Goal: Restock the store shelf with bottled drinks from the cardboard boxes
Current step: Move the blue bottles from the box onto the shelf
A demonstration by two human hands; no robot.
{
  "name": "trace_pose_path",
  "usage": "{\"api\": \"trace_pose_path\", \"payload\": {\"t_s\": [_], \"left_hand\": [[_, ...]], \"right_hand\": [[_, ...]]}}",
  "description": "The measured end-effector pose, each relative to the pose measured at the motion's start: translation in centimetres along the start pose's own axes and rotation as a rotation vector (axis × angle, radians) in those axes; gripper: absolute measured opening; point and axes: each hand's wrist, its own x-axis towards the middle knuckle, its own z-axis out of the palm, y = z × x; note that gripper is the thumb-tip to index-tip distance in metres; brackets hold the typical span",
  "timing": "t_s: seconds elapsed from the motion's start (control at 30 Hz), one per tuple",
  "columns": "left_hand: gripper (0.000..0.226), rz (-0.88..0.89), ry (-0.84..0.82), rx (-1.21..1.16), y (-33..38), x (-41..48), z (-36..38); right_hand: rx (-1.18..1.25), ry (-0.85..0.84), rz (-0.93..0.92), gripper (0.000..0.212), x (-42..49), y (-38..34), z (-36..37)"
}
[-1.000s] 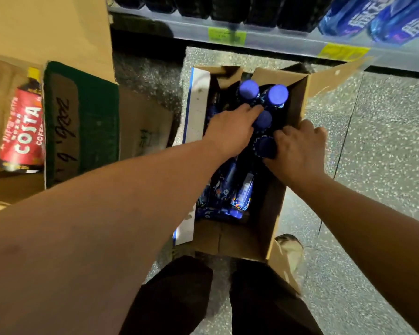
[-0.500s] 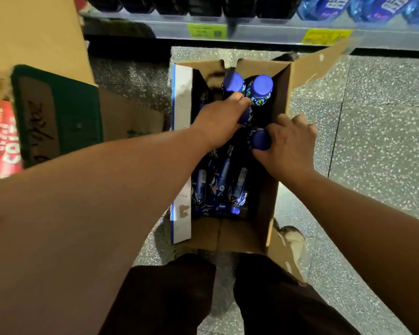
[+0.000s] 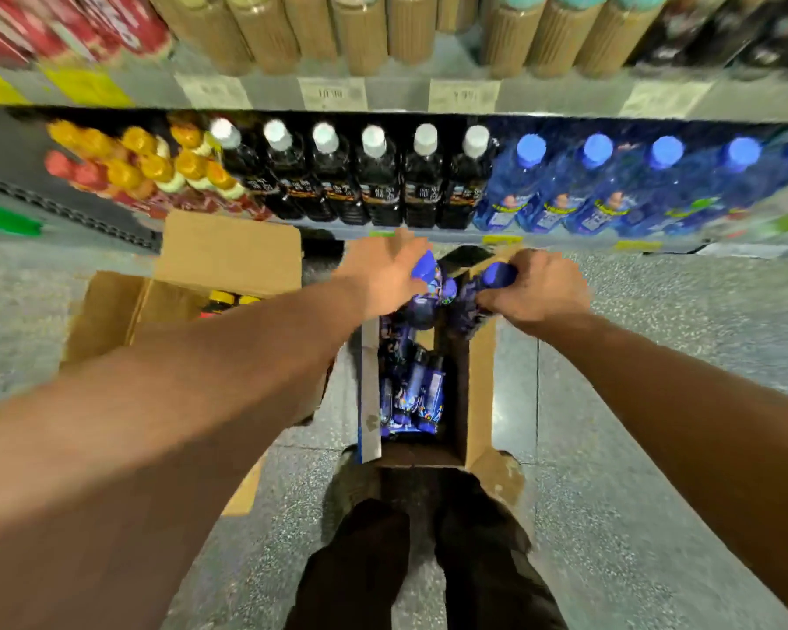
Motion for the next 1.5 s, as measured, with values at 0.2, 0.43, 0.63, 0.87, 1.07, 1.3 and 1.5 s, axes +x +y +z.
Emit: {"api": "trace_pose_path", "payload": {"t_s": [0.2, 0.43, 0.63, 0.87, 1.07, 1.3, 1.5], "left_hand": [[0.05, 0.103, 0.116, 0.039, 3.6, -4.7, -10.3], [0.043, 0.068, 0.219, 0.03, 8.6, -12.5, -20.7], [0.046, 0.049, 0.345, 0.001, 13.3, -19.2, -28.6], [0.045, 0.06, 0.473, -0.012, 17.8, -24.5, -36.8], [0.047, 0.118, 0.512, 0.019, 21.5, -25.6, -42.0], [0.045, 0.228, 0.556, 0.014, 24.9, -24.5, -48.1], [0.036, 0.3, 0.599, -0.011, 26.9, -23.0, -53.5]], "right_hand": [[0.033, 0.093, -0.044, 0.033, -5.3, -4.4, -11.5], [-0.045, 0.263, -0.192, 0.033, -12.3, -8.6, -22.2], [-0.052, 0.336, -0.282, 0.034, -18.6, -12.0, -30.5], [-0.013, 0.435, -0.364, 0.034, -24.8, -13.9, -38.7], [0.05, 0.532, -0.341, 0.037, -27.4, -13.3, -43.4], [-0.007, 0.629, -0.263, 0.037, -28.9, -13.8, -49.1], [0.057, 0.734, -0.194, 0.037, -29.9, -15.0, -54.2]]}}
